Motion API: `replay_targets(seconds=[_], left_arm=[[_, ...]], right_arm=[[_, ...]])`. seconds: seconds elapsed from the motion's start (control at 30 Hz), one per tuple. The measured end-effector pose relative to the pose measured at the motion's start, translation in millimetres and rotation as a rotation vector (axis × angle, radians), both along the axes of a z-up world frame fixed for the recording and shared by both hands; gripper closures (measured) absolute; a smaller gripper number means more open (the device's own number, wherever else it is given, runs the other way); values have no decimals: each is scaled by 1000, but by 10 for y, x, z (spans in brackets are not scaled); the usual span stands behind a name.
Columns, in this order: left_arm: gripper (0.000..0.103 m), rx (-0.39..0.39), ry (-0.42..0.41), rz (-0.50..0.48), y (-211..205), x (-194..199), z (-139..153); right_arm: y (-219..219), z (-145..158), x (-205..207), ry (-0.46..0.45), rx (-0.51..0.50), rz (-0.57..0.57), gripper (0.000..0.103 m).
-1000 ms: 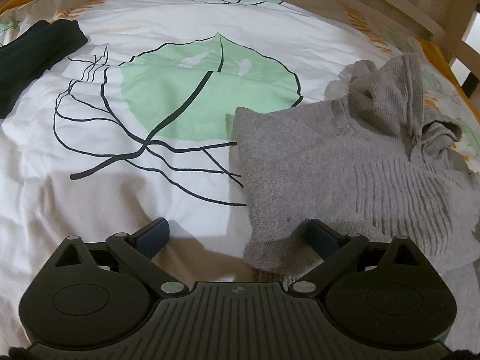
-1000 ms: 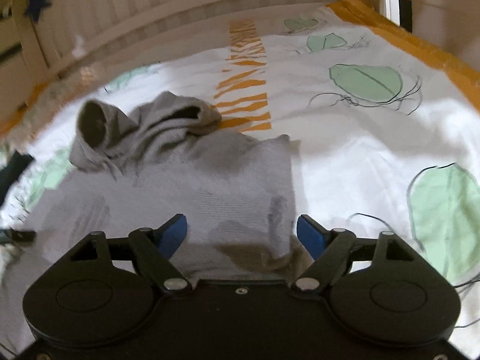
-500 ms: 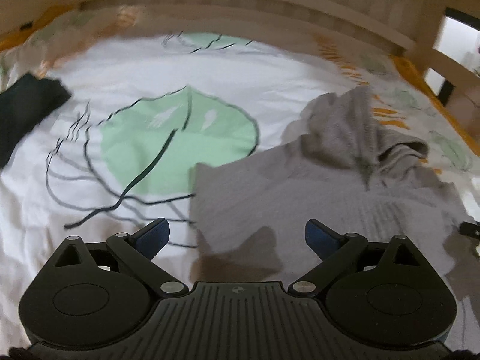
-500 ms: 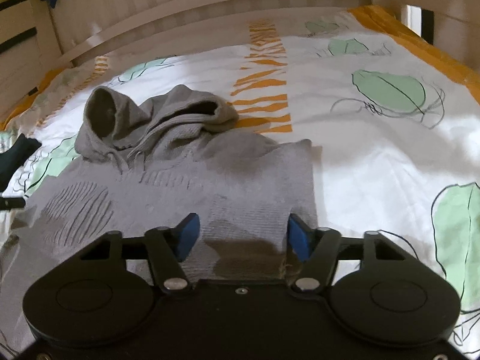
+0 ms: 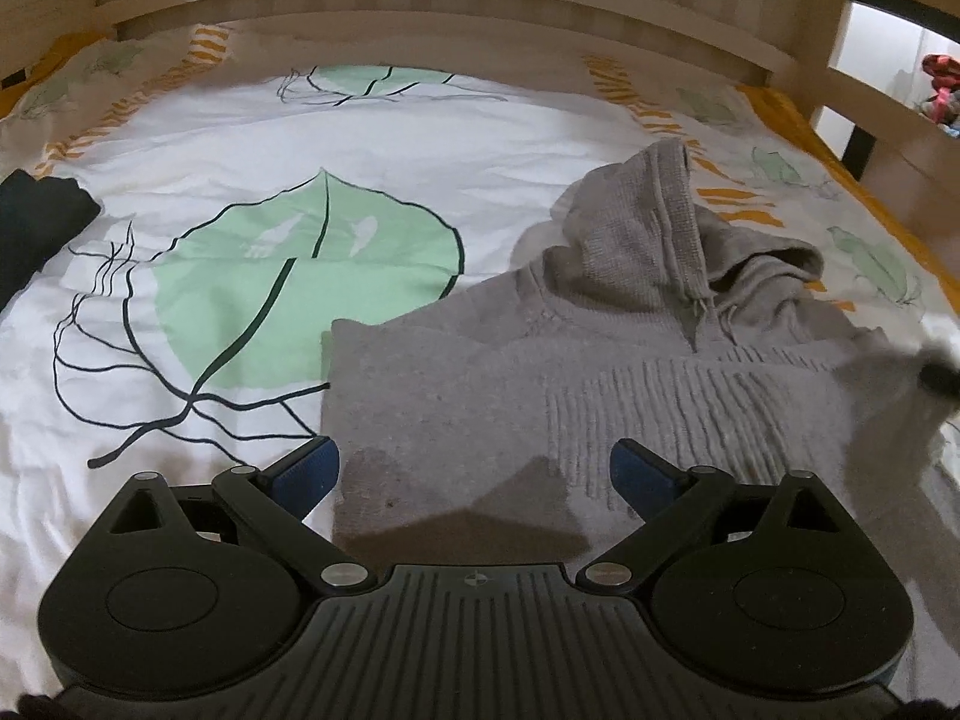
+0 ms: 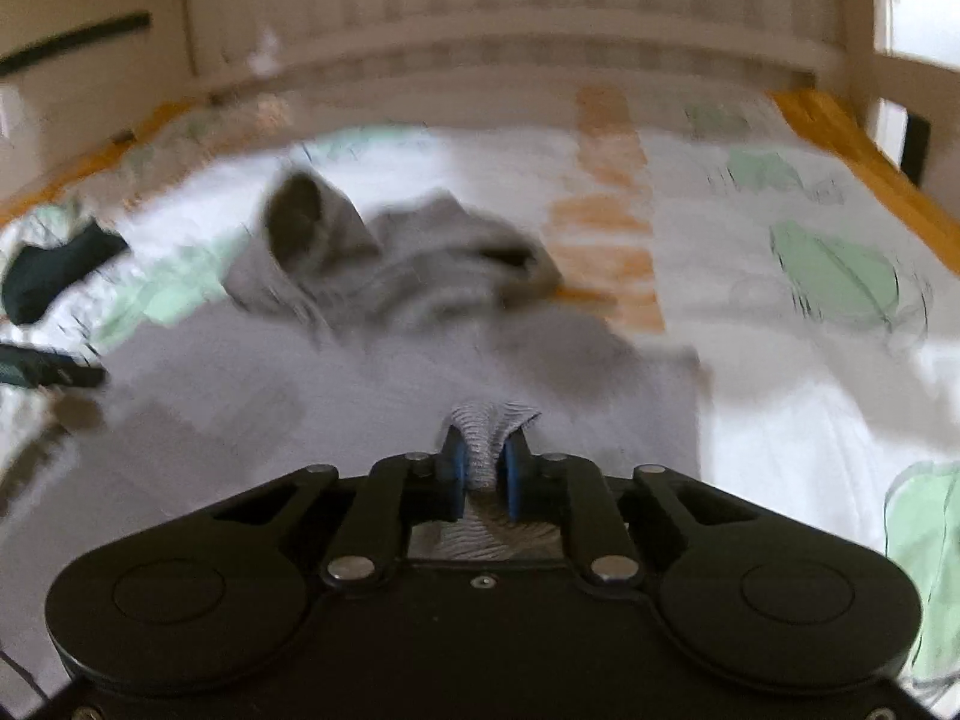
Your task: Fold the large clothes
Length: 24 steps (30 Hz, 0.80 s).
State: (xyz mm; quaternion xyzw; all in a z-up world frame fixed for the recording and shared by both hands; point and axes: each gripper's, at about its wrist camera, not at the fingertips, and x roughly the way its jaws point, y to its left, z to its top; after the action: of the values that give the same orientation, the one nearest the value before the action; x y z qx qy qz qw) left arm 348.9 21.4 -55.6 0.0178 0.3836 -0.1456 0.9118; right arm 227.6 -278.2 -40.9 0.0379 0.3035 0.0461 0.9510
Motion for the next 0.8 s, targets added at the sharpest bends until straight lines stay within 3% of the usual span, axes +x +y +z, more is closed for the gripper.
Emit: replay_targets(seconds=[0.13,0.23,0.3,0.33,0.43,0.57,0.7,0.77,0.8], left_arm=[[5,12,2,1,-18,2,-37],[5,56,47,16,-18,36,-160],[2,98,103,20,3,76,-289],[2,64,128,27,67,99,-340],[0,-7,172,62,200,152,-350],[2,-2,138,63,174,100,-269],[2,-23,29,46,102,22,-82],[2,-20,-35,19,42,-32,15],[2,-13,-59,9,0,-47,47]], right_arm=[[-78,266,-71,-104,12,-28,84],[-198,96,13,-22,-7,-85,83],[-289,-148,142,113,5,-121,77],[-334,-289,190,181,10,-151,71],[-355,-332,178,177,-4,-147,67],[-334,-218,150,136,-5,-153,39],[-337,-96,69,39,12,-152,34],[-314,-41,56,-1,23,-135,21],[-298,-40,66,-2,23,-124,20]])
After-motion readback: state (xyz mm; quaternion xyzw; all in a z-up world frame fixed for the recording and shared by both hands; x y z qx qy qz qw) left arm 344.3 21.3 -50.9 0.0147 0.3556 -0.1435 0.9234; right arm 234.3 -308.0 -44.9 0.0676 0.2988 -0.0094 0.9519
